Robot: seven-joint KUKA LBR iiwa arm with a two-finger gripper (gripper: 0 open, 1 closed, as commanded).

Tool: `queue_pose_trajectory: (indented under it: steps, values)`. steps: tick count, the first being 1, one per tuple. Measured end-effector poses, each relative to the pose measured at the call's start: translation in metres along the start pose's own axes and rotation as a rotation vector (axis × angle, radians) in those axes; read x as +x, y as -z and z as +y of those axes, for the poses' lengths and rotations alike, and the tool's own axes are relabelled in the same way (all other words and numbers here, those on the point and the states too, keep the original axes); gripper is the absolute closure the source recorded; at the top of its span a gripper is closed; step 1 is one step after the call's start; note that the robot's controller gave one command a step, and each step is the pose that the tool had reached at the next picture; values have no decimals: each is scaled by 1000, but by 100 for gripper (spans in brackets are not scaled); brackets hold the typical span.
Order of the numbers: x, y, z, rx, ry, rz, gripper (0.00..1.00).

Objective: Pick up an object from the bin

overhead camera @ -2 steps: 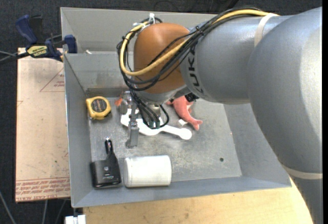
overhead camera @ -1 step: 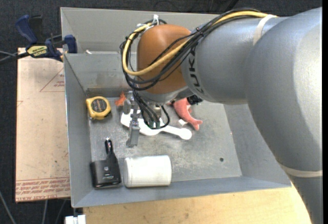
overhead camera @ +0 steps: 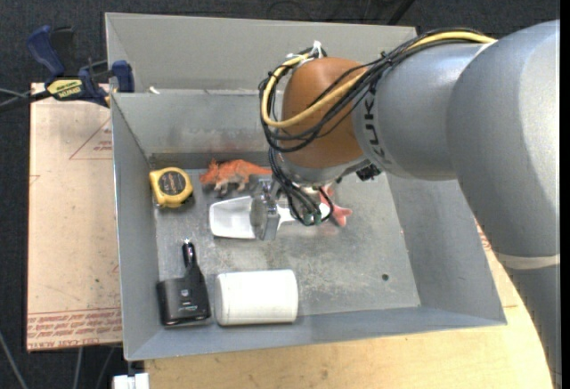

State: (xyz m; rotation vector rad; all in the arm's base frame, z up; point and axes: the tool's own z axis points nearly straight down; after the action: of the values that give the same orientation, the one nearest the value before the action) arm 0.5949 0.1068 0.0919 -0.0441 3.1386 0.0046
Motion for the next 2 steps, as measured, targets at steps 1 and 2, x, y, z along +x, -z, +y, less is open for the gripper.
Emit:
queue_pose_trajectory:
  steps: [1,2]
  values:
    - [1,-1,1,0,0,2,0]
    - [1,-1,0,0,0,1,100]
